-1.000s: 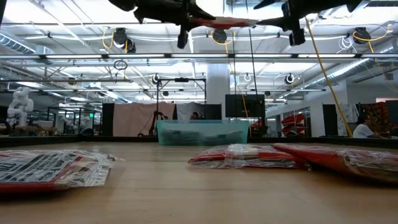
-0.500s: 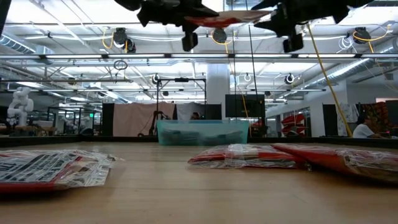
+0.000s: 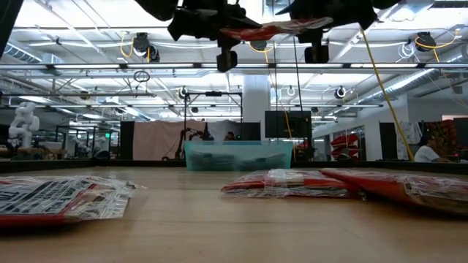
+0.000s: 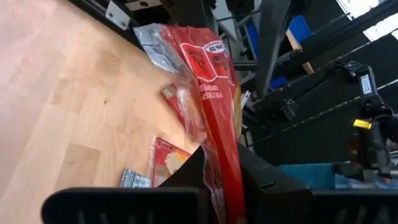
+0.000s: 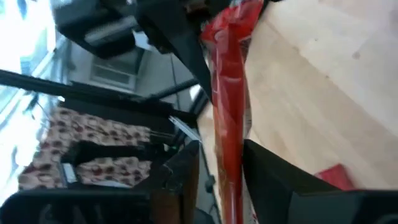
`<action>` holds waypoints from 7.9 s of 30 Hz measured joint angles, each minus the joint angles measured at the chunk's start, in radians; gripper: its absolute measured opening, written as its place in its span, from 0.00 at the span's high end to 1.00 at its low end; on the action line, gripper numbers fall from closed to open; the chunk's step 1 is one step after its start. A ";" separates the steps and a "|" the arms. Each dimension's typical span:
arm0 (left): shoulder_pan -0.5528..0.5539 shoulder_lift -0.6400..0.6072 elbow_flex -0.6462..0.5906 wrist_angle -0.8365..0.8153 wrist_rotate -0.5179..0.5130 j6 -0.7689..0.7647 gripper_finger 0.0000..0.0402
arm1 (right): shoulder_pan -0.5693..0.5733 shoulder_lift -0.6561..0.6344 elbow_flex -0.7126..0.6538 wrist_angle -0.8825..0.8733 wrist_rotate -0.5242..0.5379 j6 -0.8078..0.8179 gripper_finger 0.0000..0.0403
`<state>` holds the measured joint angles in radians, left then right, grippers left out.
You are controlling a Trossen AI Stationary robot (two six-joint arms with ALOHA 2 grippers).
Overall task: Sort popcorn bags into baskets
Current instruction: Put the red popcorn bag into the blue bin
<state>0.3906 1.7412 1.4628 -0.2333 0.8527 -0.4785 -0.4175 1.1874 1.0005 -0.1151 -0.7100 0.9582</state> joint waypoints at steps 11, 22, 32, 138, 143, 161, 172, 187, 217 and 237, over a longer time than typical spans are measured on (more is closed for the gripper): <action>0.012 0.000 -0.001 -0.014 0.001 -0.029 0.91 | 0.000 0.080 0.025 -0.045 -0.022 -0.093 0.98; 0.092 -0.061 -0.001 0.006 -0.127 -0.048 0.55 | -0.094 0.078 0.025 -0.025 0.028 -0.083 0.98; 0.228 -0.151 0.000 -0.004 -0.238 -0.056 0.33 | -0.213 0.084 0.023 0.036 0.156 -0.100 0.98; 0.209 -0.232 0.000 -0.237 -0.436 0.036 0.33 | -0.345 0.494 0.494 -0.411 0.239 -0.457 0.98; 0.204 -0.232 0.000 -0.239 -0.436 0.024 0.33 | -0.332 0.632 0.649 -0.664 0.270 -0.624 0.99; 0.076 -0.232 0.000 -0.246 -0.517 -0.011 0.33 | -0.281 0.825 0.702 -0.832 0.505 -0.979 1.00; 0.065 -0.232 0.000 -0.243 -0.553 -0.039 0.33 | -0.274 0.871 0.701 -0.817 0.506 -0.998 1.00; 0.059 -0.232 0.000 -0.243 -0.567 -0.051 0.33 | -0.261 0.895 0.701 -0.829 0.581 -1.034 1.00; -0.455 -0.244 -0.116 -0.659 -0.531 -0.182 0.33 | -0.101 0.311 0.670 -1.044 0.635 -0.868 1.00; -0.968 -0.229 -0.442 -0.500 -0.662 -0.476 0.32 | -0.057 -0.143 0.222 -0.962 0.492 -0.820 1.00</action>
<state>-0.5773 1.5120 1.0210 -0.7328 0.1908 -0.9545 -0.4744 1.0449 1.2221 -1.0772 -0.2182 0.1380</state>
